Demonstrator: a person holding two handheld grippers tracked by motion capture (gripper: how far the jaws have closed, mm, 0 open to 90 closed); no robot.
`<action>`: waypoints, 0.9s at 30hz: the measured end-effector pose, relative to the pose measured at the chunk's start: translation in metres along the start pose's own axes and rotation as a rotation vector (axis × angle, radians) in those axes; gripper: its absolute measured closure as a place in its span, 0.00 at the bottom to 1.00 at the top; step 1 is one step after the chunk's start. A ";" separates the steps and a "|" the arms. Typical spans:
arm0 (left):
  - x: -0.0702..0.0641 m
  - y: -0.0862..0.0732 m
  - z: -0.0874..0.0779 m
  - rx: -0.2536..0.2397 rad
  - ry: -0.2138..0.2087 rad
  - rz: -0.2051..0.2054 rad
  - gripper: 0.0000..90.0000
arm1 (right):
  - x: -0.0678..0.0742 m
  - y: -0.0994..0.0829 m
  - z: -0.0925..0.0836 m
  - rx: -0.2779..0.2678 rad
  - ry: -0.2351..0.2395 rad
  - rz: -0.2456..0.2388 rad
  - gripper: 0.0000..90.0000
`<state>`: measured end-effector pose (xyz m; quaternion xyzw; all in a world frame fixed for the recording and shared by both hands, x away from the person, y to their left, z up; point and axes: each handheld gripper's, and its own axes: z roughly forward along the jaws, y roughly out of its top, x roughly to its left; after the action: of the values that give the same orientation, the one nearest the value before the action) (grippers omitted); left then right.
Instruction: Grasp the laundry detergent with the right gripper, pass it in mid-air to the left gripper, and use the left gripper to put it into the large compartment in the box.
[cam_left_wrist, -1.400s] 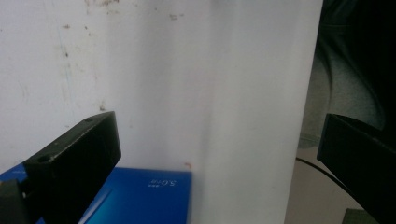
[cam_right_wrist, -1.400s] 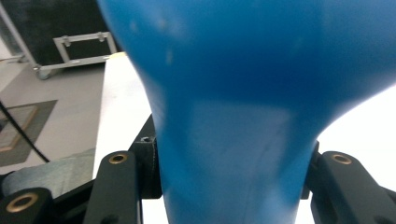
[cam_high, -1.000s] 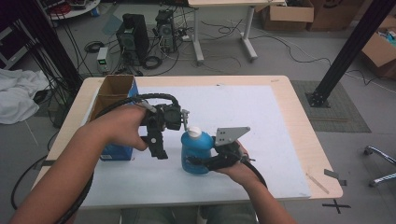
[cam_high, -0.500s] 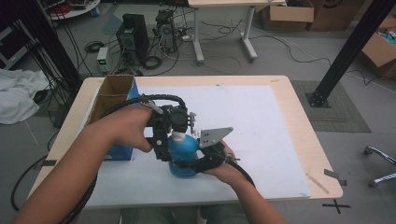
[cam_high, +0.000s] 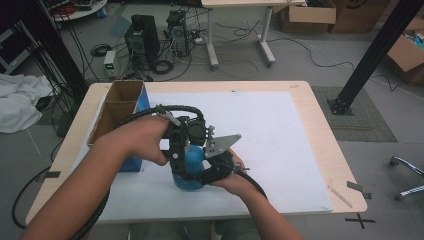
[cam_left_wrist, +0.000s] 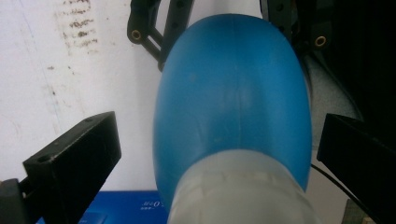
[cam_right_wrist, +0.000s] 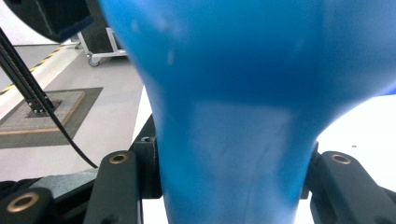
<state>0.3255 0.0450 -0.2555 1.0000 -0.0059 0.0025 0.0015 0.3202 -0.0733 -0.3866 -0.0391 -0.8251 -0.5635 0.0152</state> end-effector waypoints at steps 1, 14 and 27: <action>0.000 0.000 0.000 0.006 0.001 0.001 0.00 | 0.000 0.000 0.000 0.000 0.003 -0.001 0.51; 0.000 -0.001 0.006 0.025 0.011 0.003 0.02 | 0.000 0.002 0.005 0.005 0.001 -0.002 0.51; -0.001 0.000 0.007 0.046 0.040 0.010 0.18 | -0.001 0.002 0.006 0.006 0.001 0.011 0.51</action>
<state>0.3250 0.0452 -0.2620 0.9995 -0.0109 0.0227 -0.0213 0.3212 -0.0673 -0.3871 -0.0432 -0.8265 -0.5610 0.0190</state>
